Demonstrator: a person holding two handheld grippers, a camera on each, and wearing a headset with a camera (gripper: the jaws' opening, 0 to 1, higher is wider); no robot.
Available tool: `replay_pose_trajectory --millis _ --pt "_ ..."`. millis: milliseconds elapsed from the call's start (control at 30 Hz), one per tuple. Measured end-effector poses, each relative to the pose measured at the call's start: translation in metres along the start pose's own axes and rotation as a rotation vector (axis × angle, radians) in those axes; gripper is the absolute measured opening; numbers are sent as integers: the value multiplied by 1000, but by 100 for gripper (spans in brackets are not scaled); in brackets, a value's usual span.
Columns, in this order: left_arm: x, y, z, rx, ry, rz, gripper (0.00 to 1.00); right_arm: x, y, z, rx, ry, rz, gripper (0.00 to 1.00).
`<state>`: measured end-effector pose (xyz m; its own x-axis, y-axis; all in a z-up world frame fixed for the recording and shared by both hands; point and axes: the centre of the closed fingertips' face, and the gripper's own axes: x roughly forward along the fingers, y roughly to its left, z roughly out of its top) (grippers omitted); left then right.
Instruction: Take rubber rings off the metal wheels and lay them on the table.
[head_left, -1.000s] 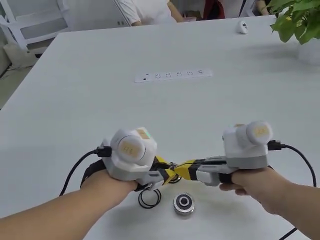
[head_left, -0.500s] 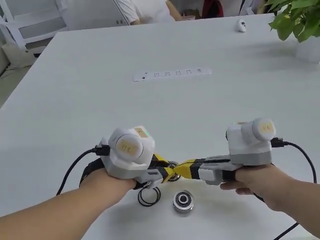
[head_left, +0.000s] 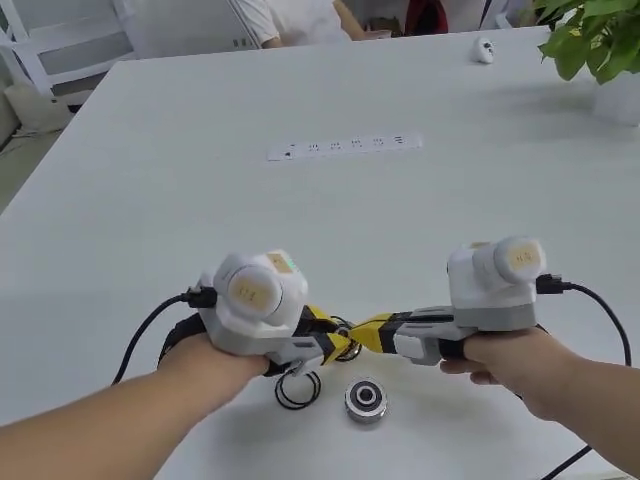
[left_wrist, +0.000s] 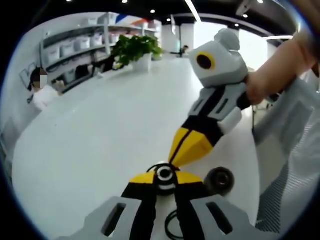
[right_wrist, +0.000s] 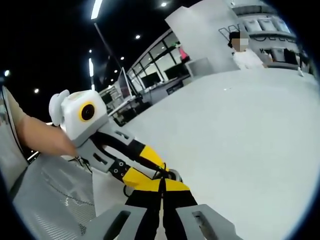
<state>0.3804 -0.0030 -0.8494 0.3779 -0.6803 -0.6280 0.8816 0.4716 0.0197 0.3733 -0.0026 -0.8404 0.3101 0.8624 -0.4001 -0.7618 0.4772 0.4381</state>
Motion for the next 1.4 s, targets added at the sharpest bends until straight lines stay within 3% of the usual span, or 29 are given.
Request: replay_pose_trajectory --millis 167,667,967,1400 --pt "-5 -4 1 7 -1 -22 18 0 -1 0 2 -2 -2 0" --pt "-28 -12 15 13 -64 -43 31 -1 1 4 3 -7 0 0" --pt "-44 -11 12 0 -66 -44 41 -4 6 9 14 -22 10 0" --pt "-67 -15 14 -22 -103 -49 55 -6 17 15 25 -39 36 0"
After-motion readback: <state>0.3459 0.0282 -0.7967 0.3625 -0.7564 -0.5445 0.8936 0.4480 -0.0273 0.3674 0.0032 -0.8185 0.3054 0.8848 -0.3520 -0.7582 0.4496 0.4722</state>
